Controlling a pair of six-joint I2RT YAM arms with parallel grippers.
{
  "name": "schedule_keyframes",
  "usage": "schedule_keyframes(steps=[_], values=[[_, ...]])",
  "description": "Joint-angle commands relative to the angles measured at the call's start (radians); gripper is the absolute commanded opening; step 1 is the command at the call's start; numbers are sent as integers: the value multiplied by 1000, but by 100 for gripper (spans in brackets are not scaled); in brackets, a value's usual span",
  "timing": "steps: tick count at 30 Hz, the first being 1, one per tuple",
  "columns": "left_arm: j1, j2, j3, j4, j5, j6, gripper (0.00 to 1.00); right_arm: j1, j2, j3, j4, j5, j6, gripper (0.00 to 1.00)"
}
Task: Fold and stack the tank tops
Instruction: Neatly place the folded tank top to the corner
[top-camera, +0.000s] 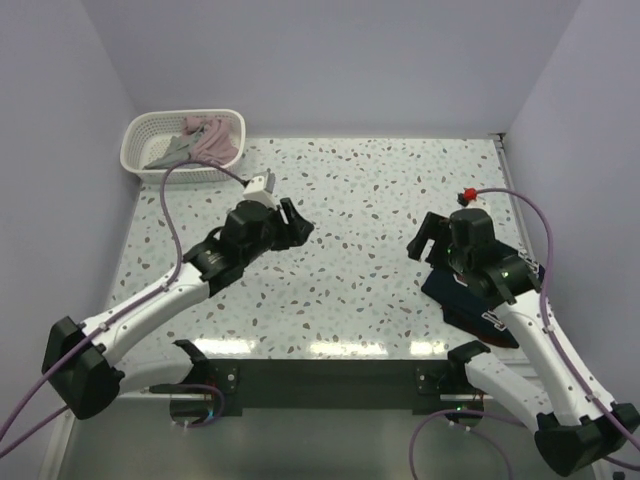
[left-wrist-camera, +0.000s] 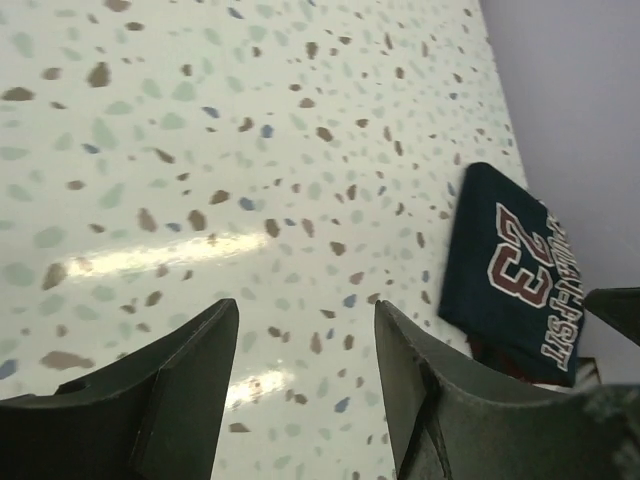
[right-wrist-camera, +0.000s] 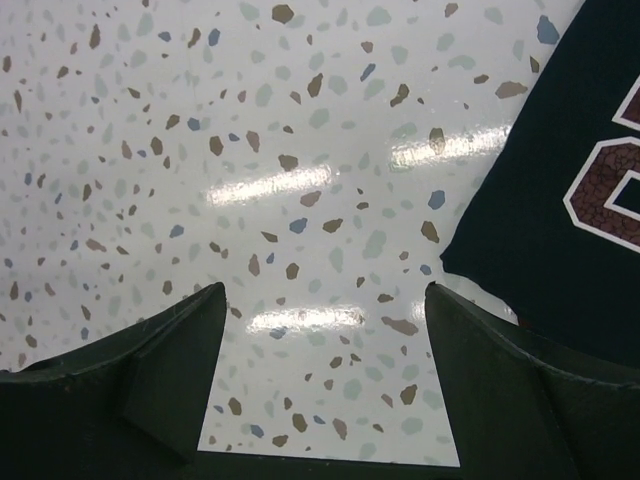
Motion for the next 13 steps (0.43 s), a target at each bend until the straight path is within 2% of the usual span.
schedule_keyframes(steps=[1,8,13], values=[[58,-87,-33,-209,-47,125,62,1,-9,-72,138,-7,-18,84],[84,-139,-34,-280,-44,220,63,1,17,-135,173,8,-35,84],[88,-142,-10,-280,-24,229,64,1,28,-109,157,45,-40,84]])
